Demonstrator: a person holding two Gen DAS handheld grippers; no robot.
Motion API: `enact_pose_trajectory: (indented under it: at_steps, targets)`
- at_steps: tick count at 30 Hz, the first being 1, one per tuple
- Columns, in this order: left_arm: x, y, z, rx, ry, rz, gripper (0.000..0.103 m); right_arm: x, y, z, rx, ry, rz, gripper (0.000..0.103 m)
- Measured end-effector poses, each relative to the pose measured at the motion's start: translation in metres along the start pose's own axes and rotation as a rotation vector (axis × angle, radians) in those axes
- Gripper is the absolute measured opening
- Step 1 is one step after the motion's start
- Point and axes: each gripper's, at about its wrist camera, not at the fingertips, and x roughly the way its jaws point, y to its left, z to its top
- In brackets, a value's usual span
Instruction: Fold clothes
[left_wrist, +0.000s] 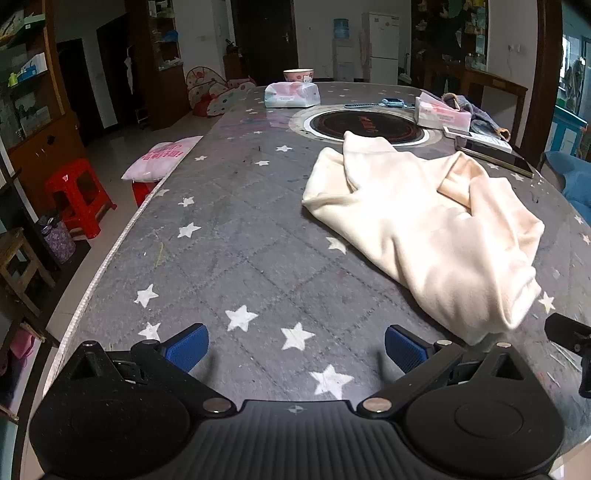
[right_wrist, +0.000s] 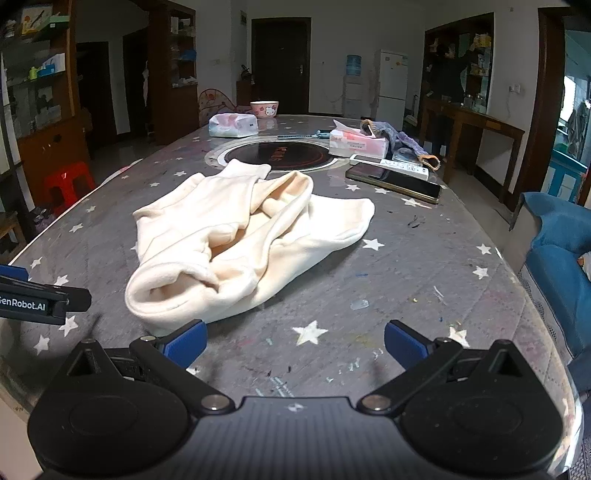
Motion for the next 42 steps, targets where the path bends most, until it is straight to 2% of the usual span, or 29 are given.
enact_pose_trajectory:
  at_steps: [18,42]
  targets:
    - [-0.010,-0.010,-0.008,0.022,0.008,-0.009,0.103,-0.010,0.007,-0.005,-0.025,0.006,-0.001,0.103]
    - [-0.038,-0.023,-0.019,0.051,-0.038,-0.007,0.103,-0.032,0.012,-0.011,-0.046,-0.033,0.014,0.103]
